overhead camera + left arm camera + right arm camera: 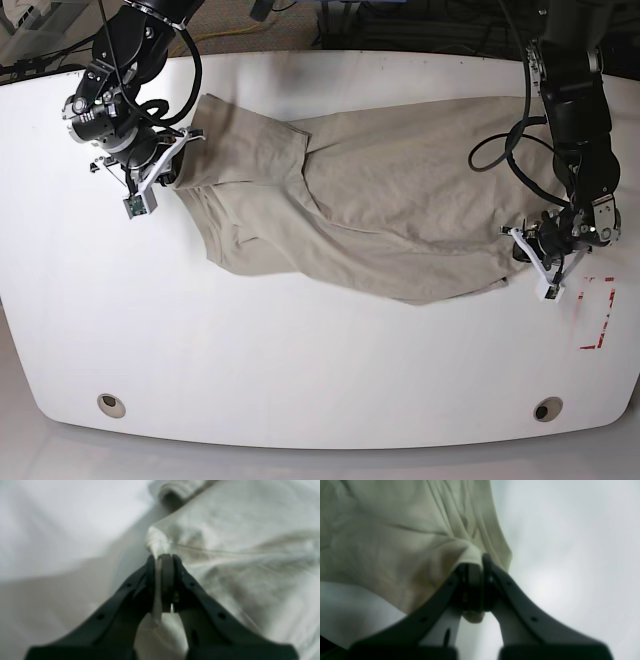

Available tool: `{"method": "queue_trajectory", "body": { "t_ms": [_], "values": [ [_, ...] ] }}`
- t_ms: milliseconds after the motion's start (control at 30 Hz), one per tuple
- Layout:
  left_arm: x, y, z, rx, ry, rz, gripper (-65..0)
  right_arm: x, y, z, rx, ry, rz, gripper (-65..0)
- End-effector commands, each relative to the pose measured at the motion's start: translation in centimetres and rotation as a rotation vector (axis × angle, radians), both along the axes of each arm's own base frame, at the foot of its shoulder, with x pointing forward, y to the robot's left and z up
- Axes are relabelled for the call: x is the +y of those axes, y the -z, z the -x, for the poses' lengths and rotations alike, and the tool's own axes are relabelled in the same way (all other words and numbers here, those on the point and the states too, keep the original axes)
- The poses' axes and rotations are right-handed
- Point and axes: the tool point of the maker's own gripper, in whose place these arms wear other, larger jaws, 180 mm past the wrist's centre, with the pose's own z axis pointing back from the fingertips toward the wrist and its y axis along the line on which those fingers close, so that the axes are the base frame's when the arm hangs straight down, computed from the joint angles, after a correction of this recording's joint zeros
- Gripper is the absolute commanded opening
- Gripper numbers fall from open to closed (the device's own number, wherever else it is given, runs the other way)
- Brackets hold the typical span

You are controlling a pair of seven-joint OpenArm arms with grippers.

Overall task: Fold the T-shirt properly
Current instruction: 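Release with the left gripper and grasp the shirt hem corner, then lift the shirt with both grippers and lay it flat on the table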

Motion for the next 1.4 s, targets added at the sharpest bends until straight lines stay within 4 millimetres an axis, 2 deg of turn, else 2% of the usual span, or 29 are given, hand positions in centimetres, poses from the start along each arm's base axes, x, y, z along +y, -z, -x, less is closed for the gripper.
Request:
{"method": "queue_trajectory", "body": {
  "t_ms": [0,167,333,400,467,567,700,833,900,967,1133,1200,1267,1367],
  "values": [
    [-0.1,-4.6,-2.1,-0.144,0.028,-0.033,-65.0,-0.3,-2.0,-1.8,-0.079,-0.001,0.005,-65.0],
    [-1.0,-8.4,-1.8,-0.241,0.075,-0.104,-65.0,-1.2,-4.5,-4.4,-0.160,-0.001,0.033,-65.0],
    [1.3,-13.6,-1.2,-0.327,0.007,-0.175,-65.0,-2.8,-8.0,-7.9,-0.254,0.002,0.067,-65.0],
    [1.4,-15.0,-1.2,-0.347,0.002,-0.196,-65.0,-3.5,-9.3,-9.2,-0.285,0.005,0.077,-65.0],
    [1.5,-17.5,-1.8,-0.390,-0.004,-0.226,-65.0,-4.2,-10.8,-10.7,-0.321,0.009,0.085,-65.0],
    [2.4,-19.6,-2.2,-0.404,-0.052,-0.274,-65.0,-5.1,-13.0,-12.6,-0.366,0.012,0.097,-65.0],
    [2.7,-24.0,-2.7,-0.485,-0.085,-0.327,-65.0,-6.6,-16.4,-15.4,-0.429,0.026,0.099,-65.0],
    [2.6,-28.1,-3.0,-0.572,-0.100,-0.350,-65.0,-7.2,-19.9,-18.0,-0.474,-0.004,0.126,-65.0],
    [2.5,-30.7,-3.2,-0.630,-0.109,-0.363,-65.0,-7.3,-22.5,-19.3,-0.515,-0.021,0.145,-65.0],
    [3.1,-32.7,-3.1,-0.666,-0.123,-0.388,-65.0,-7.1,-24.2,-20.2,-0.541,-0.032,0.152,-65.0],
    [3.7,-39.3,-3.2,-0.805,-0.163,-0.402,-65.0,-6.7,-30.9,-22.4,-0.635,-0.080,0.219,-65.0],
    [3.9,-41.6,-3.0,-0.854,-0.177,-0.406,-65.0,-6.4,-33.5,-22.8,-0.678,-0.093,0.246,-65.0],
    [4.9,-44.7,-2.3,-0.911,-0.201,-0.442,-65.0,-5.8,-36.5,-23.1,-0.724,-0.113,0.279,-65.0],
    [5.4,-47.0,-1.9,-0.958,-0.221,-0.445,-65.0,-5.2,-40.6,-23.1,-0.789,-0.135,0.335,-65.0]
  ]
}}
